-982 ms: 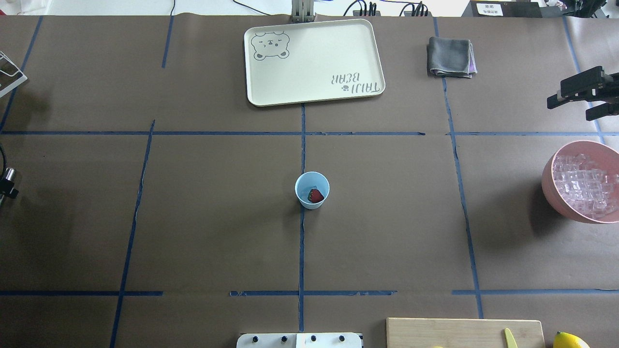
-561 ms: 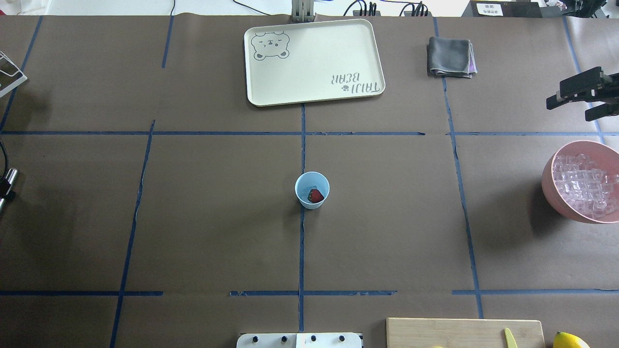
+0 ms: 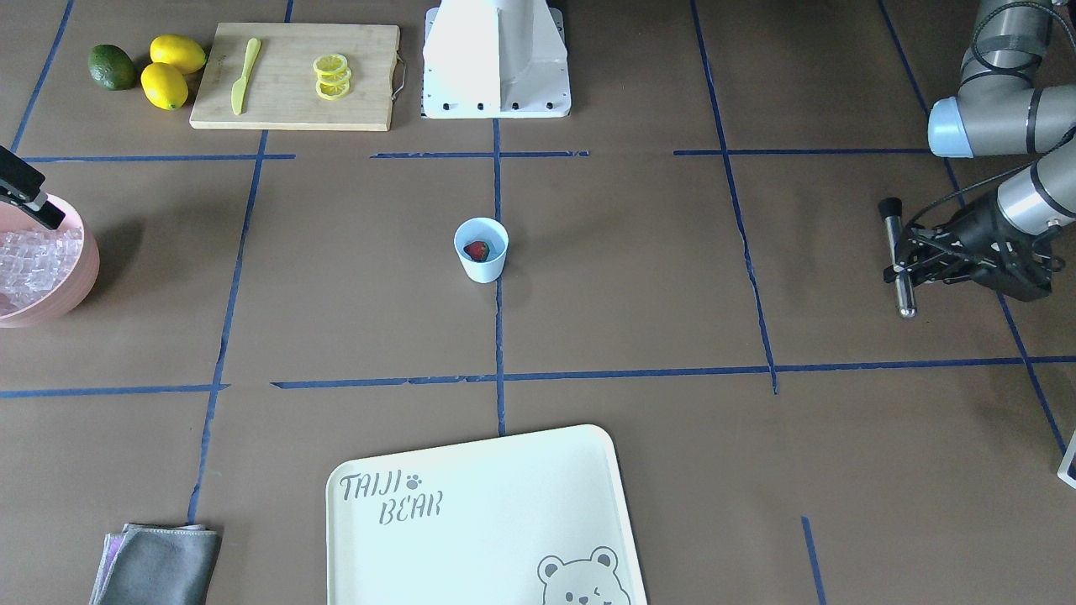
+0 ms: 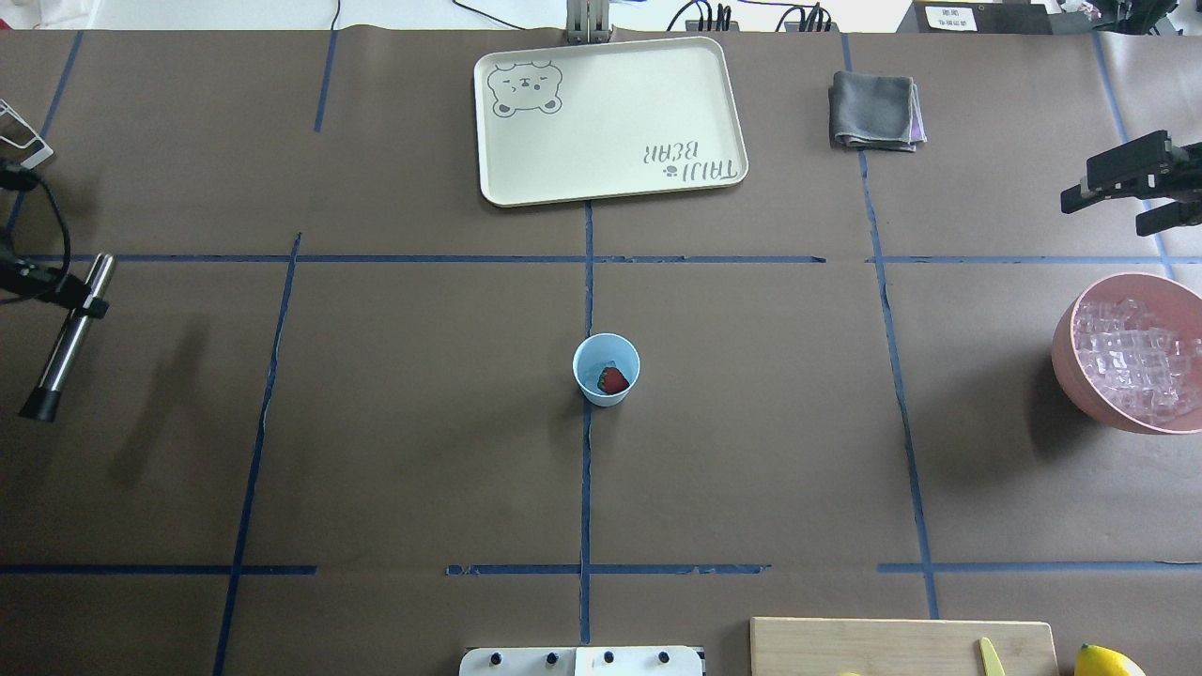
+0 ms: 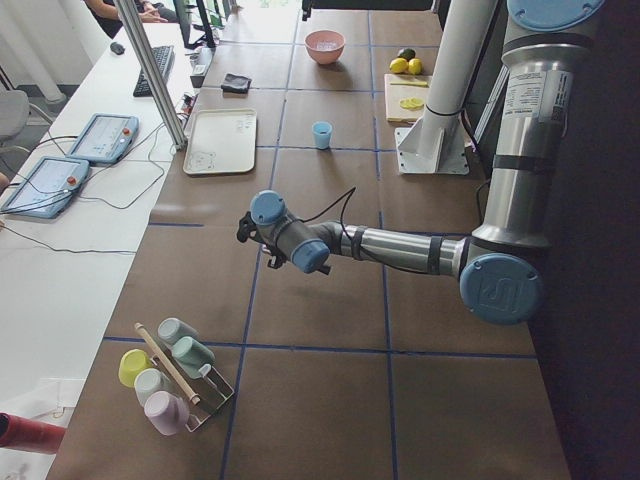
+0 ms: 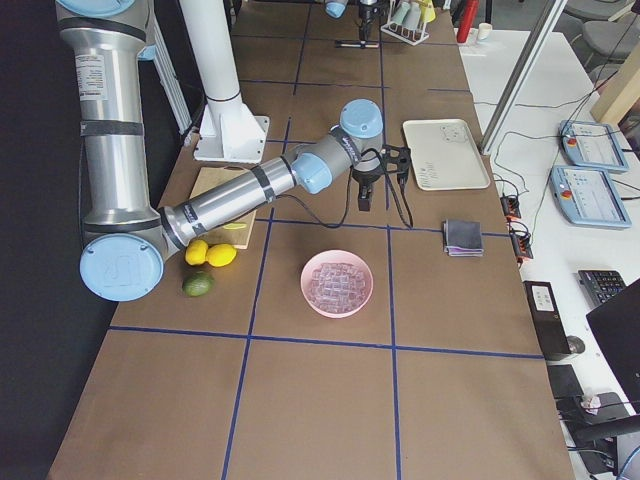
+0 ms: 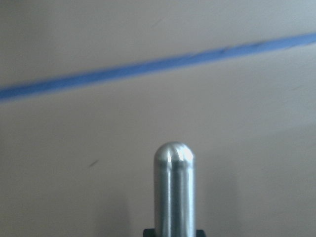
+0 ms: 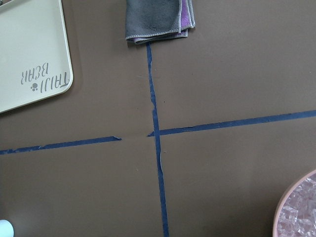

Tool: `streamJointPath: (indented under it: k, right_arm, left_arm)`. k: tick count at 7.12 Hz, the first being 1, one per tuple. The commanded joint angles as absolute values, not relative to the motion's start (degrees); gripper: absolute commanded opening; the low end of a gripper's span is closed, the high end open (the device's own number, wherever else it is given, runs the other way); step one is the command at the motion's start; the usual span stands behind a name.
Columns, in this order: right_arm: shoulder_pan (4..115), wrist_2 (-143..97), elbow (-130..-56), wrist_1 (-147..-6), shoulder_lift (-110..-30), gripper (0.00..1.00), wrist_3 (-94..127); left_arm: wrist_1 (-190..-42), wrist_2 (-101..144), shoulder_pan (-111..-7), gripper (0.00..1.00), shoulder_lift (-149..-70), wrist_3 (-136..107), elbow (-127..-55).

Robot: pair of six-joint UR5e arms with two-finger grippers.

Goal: Mash ice and strawberries in cup
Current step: 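Lift the metal pestle with the left gripper and bring it over the cup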

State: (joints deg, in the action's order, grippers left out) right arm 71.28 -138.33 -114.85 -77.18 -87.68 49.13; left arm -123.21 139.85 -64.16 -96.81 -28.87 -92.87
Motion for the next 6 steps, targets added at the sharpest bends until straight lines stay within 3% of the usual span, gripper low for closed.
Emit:
streamJointPath:
  k: [1, 3, 6]
  right_arm:
    - [71.3, -139.1, -115.0, -77.2, -87.9, 1.0, 49.1]
    - [71.3, -139.3, -114.8, -77.3, -88.1, 1.0, 49.2]
    - [71.3, -139.7, -114.6, -77.3, -89.3, 1.0, 49.2]
  left_arm:
    - [-123.5, 136.2, -60.6, 0.0, -104.2, -38.4, -103.6]
    - [-123.8, 124.0, -49.4, 0.0, -112.6, -38.6, -105.7]
    - [-147.3, 93.0, -35.0, 0.0, -113.2, -37.8, -106.0]
